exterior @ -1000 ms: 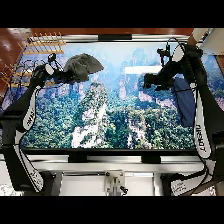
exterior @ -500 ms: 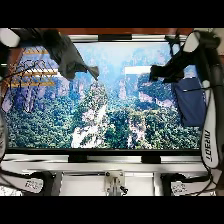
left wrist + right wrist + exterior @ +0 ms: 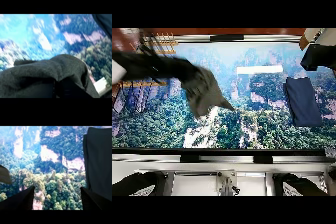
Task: Fold the shirts.
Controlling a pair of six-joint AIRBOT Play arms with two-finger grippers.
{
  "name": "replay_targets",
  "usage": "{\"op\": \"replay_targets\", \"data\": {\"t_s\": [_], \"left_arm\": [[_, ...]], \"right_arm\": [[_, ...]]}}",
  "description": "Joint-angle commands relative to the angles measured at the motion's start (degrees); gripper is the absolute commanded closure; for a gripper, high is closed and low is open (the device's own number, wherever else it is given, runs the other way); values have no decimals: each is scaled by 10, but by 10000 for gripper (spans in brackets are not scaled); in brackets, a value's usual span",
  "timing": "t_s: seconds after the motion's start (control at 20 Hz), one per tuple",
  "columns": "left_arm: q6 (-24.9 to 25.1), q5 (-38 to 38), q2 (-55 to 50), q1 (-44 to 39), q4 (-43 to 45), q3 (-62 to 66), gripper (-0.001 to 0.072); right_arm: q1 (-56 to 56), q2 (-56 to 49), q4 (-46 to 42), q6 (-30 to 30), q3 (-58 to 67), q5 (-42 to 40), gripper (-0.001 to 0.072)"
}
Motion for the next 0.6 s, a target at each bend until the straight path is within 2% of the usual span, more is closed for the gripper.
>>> {"op": "replay_targets", "data": {"t_s": [0.0,0.05,0.1,0.15,0.35,0.55], "left_arm": [[-67,53,-24,-117,-2,-168,676],[-79,66,-42,-144,-3,-192,667],[-94,63,-64,-164,-3,-200,397],[-113,41,-79,-173,-4,-195,-4],[-105,-115,-64,-107,70,-156,-13],[-49,-177,-9,41,75,-154,-13]], "right_arm": [[1,21,25,0,0,36,43],[1,16,39,0,0,40,43],[1,12,55,-1,0,41,43],[1,3,73,-2,-1,44,43],[0,-50,100,-33,-1,90,43],[-12,-113,95,-58,-20,118,43]]}}
